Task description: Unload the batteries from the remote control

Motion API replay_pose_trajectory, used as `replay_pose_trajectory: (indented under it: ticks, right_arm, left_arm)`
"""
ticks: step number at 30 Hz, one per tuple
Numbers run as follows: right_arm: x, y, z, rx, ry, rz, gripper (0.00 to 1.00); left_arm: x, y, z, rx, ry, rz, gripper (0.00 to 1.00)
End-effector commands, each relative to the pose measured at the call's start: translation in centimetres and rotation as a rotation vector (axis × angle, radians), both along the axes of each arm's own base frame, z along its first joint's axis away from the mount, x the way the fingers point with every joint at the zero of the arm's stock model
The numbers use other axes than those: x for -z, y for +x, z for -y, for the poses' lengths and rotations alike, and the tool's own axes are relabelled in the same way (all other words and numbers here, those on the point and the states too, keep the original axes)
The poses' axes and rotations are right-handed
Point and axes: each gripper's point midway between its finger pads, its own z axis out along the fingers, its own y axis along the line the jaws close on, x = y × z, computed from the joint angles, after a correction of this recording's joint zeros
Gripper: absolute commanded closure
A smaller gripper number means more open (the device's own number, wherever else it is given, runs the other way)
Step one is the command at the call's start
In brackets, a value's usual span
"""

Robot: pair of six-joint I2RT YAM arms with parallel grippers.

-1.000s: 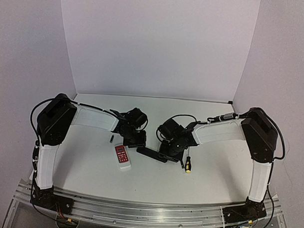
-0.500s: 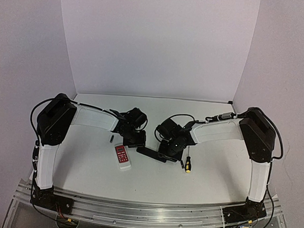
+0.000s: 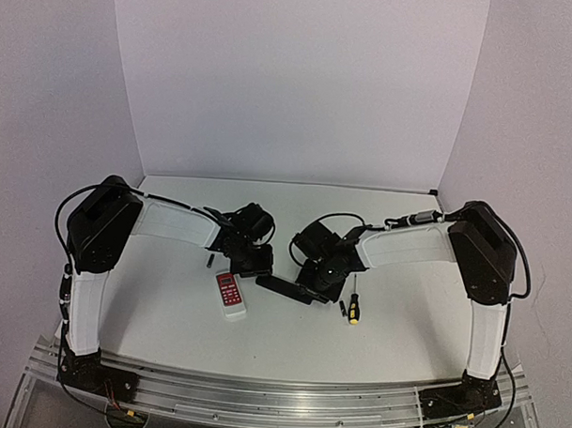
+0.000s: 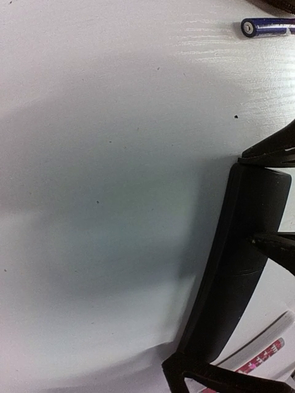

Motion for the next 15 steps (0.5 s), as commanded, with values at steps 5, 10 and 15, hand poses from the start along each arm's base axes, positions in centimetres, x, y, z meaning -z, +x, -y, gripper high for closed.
replay_pose_trajectory:
  ticks: [5,10,15]
  right_arm:
    - [6.9,-2.0,-2.6,0.004,0.029,-0.051,0.81]
    - [5.3,-2.0,-0.9,0.009,-0.002,0.004,0.78]
    - [2.2,-1.9,1.7,-0.001,-0.057,0.07,0.67]
  left_arm:
    - [8.8,-9.1,-4.0,0.046,0.176,-0.337,0.69]
    - [8.7,-8.5,-4.6,0.032,0.212,-0.309,0.68]
    - [7.7,-7.0,-5.3,0.004,0.268,-0.245,0.65]
